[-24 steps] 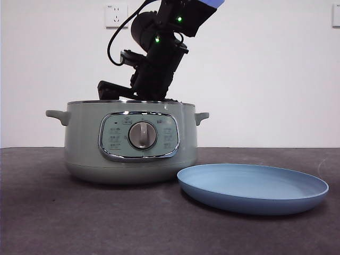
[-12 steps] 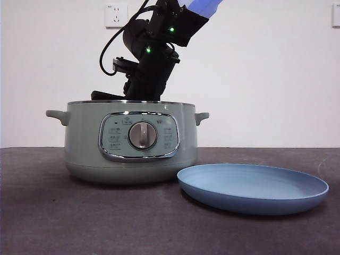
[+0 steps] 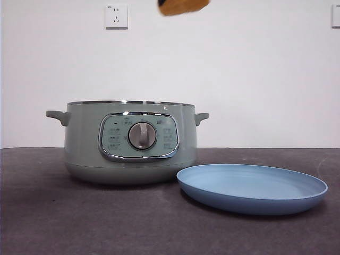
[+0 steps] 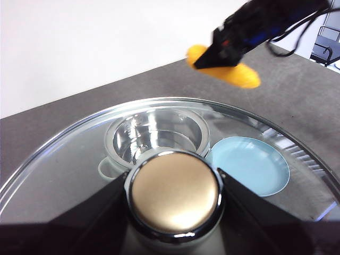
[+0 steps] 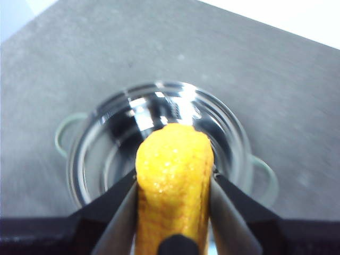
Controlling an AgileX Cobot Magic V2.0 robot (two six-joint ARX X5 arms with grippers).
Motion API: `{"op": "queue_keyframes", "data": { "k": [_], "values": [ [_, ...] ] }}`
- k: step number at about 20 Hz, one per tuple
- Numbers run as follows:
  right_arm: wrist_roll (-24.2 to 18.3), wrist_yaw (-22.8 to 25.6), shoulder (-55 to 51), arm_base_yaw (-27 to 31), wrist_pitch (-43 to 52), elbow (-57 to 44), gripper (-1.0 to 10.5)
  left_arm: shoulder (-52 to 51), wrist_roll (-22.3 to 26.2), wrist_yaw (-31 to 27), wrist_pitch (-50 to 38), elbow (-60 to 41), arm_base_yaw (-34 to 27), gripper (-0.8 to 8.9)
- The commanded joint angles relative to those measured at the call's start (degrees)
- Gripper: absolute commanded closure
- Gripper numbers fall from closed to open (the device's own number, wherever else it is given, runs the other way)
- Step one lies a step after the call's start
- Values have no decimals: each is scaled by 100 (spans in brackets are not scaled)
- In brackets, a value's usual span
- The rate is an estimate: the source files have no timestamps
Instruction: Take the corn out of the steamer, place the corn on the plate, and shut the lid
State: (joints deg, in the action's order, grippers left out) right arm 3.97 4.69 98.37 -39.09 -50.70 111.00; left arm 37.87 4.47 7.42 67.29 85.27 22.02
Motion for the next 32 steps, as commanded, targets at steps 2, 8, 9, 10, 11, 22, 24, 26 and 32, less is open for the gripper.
{"op": "queue_keyframes", "data": {
  "k": [2,8,9,10,11,22,24,26,32],
  "values": [
    [-173,22,-310,219,-286,-234,959,-44,22,17,-291,79,-4,822],
    [144,-31,-1613,763,809,-2721,959,-44,11,20,-293,79,-4,822],
    [249,-61,-1860,857,1182,-3305,959,-44,2,20,-293,79,-4,822],
    [310,-219,-2037,942,1484,-3751,959,-44,2,20,-293,79,-4,822],
    [422,-470,-2149,1036,1816,-4223,959,-44,2,22,-293,79,-4,822],
    [1449,-737,-1593,1167,4752,-6826,959,-44,-24,20,-221,79,-4,822],
    [1499,-737,-1283,1156,4883,-6854,959,-44,-24,22,-214,79,-4,822],
    [1539,-737,-946,1156,5060,-6854,959,-44,-26,20,-203,79,-4,822],
    [1611,-649,-459,1156,5337,-6854,958,-44,-46,22,-205,79,-4,822]
  ]
}}
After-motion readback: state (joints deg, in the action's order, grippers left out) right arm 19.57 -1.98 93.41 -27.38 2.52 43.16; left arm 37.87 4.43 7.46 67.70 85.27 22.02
